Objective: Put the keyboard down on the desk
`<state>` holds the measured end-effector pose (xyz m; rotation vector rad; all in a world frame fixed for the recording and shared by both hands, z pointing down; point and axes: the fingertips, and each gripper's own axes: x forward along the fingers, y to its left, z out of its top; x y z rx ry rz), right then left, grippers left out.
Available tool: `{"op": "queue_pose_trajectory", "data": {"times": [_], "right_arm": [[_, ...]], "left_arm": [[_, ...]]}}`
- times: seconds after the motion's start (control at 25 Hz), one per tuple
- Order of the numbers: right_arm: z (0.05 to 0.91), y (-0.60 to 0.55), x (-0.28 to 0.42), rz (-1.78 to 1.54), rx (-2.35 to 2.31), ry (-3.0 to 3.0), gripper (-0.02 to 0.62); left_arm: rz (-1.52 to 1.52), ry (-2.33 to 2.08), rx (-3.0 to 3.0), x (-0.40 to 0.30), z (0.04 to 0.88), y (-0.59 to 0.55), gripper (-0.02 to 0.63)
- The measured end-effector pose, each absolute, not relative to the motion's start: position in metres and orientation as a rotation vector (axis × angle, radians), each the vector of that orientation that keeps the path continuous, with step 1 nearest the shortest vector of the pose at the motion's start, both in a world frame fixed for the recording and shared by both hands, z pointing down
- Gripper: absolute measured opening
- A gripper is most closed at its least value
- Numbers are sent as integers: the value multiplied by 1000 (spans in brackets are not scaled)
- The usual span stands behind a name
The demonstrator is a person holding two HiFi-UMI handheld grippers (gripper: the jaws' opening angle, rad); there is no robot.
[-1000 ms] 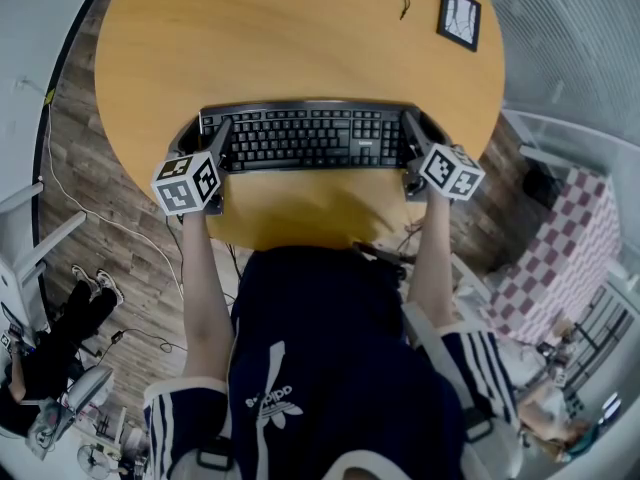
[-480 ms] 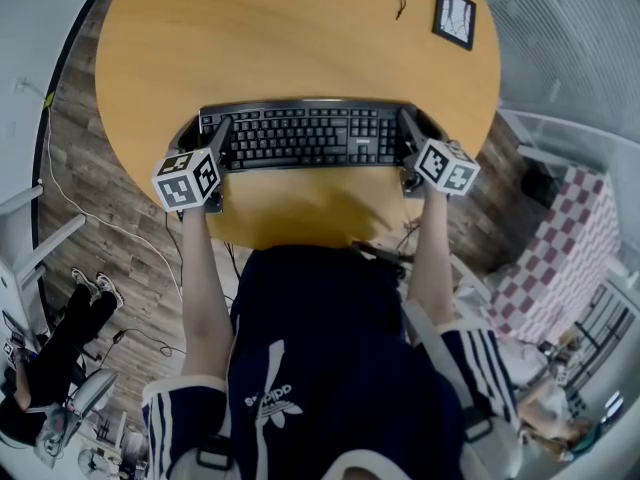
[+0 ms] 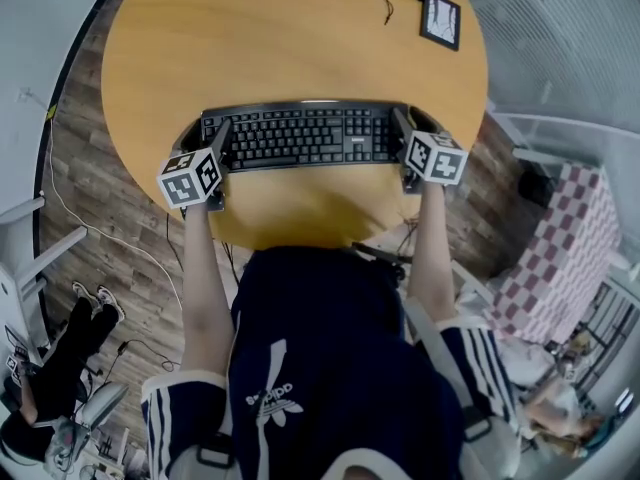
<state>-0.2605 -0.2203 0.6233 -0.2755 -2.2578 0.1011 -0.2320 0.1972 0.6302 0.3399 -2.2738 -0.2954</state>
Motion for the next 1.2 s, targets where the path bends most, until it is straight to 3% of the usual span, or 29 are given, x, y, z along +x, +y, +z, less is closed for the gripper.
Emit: {"op": "queue_pose_trajectory", "data": {"times": [0.36, 0.64, 0.88, 1.2], "right_arm": [[562, -207, -258, 75, -338, -2410, 144], [495, -190, -238, 102, -385, -2603, 59], [433, -165, -217, 100, -458, -2738, 15], [355, -130, -180, 90, -559, -2905, 5]], "left_arm": [[-299, -2428, 302, -247, 579, 220, 250], [-254, -2575, 389, -249, 512, 210, 232], [-194, -2692, 479, -235, 457, 197, 149], [-33, -2817, 621, -211, 390, 173, 27]]}}
